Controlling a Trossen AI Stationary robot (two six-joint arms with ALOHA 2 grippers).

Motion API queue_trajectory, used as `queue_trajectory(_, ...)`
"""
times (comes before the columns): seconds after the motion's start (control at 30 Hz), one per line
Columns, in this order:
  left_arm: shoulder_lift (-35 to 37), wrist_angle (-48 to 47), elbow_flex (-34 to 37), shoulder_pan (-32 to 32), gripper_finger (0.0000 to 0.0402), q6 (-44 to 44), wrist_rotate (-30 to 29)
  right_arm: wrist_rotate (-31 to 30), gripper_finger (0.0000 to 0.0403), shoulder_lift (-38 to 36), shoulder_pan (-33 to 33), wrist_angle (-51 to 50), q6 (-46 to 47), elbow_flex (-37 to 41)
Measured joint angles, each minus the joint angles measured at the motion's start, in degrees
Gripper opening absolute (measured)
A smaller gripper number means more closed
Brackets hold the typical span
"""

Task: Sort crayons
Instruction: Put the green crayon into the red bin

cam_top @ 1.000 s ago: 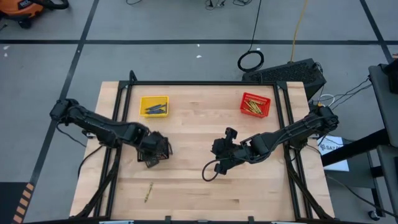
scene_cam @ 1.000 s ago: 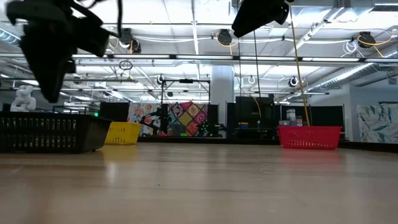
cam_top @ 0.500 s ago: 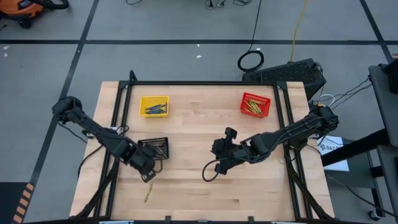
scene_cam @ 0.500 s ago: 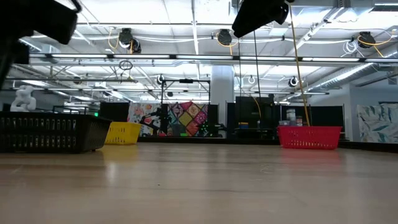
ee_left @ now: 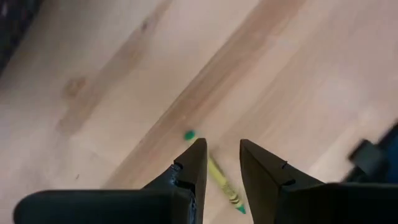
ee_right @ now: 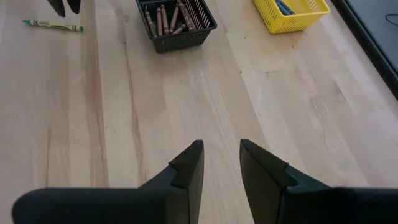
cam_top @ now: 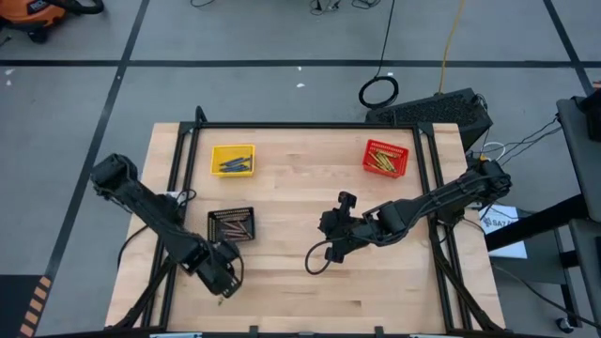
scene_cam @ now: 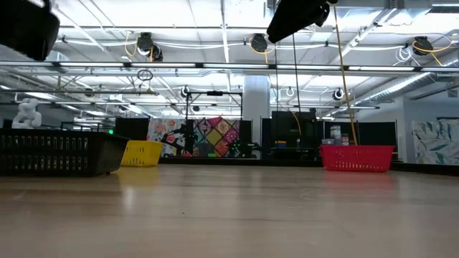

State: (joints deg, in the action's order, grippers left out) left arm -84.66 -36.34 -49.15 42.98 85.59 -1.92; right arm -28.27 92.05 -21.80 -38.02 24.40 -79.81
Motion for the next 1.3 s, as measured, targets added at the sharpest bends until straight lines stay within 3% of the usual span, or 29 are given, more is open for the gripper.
queue_trajectory(0.23,-5.2,2.41,-0.02,3.67,0.0089,7.14,3.3,0.02,0.0091,0.0,0.0,-0.26,-0.04,0.0)
queue_trajectory(0.6,-9.86,3.26,-2.62,6.25,0.0089,13.06,3.91,0.04,0.0091,0.0,0.0,-0.24,0.17,0.0)
queue_trajectory(1.03,-15.7,1.2,-3.16,6.43,0.0086,11.17,6.32,0.06,0.0091,0.0,-0.02,-0.38,1.37,0.0)
queue_trajectory(1.3,-16.05,0.08,-3.19,6.71,0.0019,7.53,5.15,0.06,0.0091,0.0,-0.04,-0.44,1.92,0.0)
